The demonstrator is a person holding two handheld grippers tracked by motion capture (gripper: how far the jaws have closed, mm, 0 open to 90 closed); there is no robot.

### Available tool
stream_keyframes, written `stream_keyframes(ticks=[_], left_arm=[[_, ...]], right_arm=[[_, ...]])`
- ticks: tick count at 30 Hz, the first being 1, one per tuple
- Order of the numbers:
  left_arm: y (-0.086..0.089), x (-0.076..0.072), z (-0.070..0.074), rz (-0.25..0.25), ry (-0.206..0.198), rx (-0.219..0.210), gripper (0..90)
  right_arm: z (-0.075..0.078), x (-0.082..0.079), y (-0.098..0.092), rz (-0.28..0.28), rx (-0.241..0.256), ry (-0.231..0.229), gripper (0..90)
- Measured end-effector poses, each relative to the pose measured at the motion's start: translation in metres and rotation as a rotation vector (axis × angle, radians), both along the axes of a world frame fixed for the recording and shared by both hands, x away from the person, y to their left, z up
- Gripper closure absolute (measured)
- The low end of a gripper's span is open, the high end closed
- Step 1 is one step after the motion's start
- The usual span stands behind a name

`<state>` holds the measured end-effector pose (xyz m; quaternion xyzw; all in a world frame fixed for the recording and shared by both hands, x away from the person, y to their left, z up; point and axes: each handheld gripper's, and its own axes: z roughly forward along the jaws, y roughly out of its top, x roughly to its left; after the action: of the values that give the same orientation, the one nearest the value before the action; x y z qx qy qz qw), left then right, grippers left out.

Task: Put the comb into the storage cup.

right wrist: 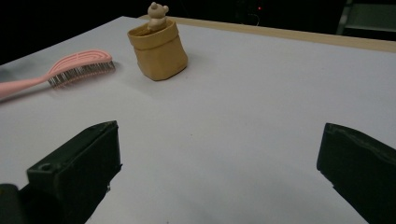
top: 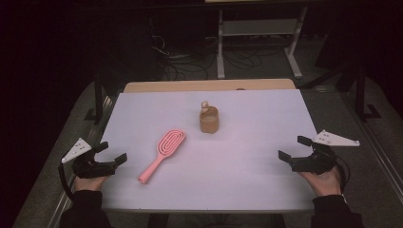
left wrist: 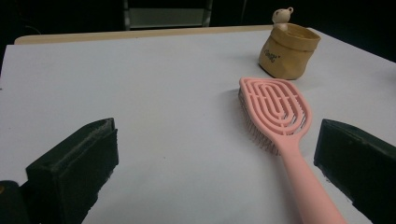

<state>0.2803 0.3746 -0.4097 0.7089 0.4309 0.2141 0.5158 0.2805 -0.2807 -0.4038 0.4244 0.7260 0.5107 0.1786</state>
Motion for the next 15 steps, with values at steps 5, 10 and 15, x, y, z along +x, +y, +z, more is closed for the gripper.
stream_keyframes(ticks=[5, 10, 15], left_arm=[[-0.0004, -0.0006, 0.0005, 0.000, -0.003, -0.003, 0.0], [-0.0004, -0.0014, 0.0008, 0.000, -0.003, -0.001, 0.0], [0.0013, -0.0022, 0.0010, 0.005, -0.005, -0.006, 0.0]], right_arm=[[0.0006, -0.0012, -0.0016, -0.003, 0.002, -0.006, 0.0], [0.0016, -0.0026, -0.0034, -0.008, 0.018, -0.012, 0.0], [0.0027, -0.0029, -0.0039, -0.006, 0.020, -0.017, 0.0]])
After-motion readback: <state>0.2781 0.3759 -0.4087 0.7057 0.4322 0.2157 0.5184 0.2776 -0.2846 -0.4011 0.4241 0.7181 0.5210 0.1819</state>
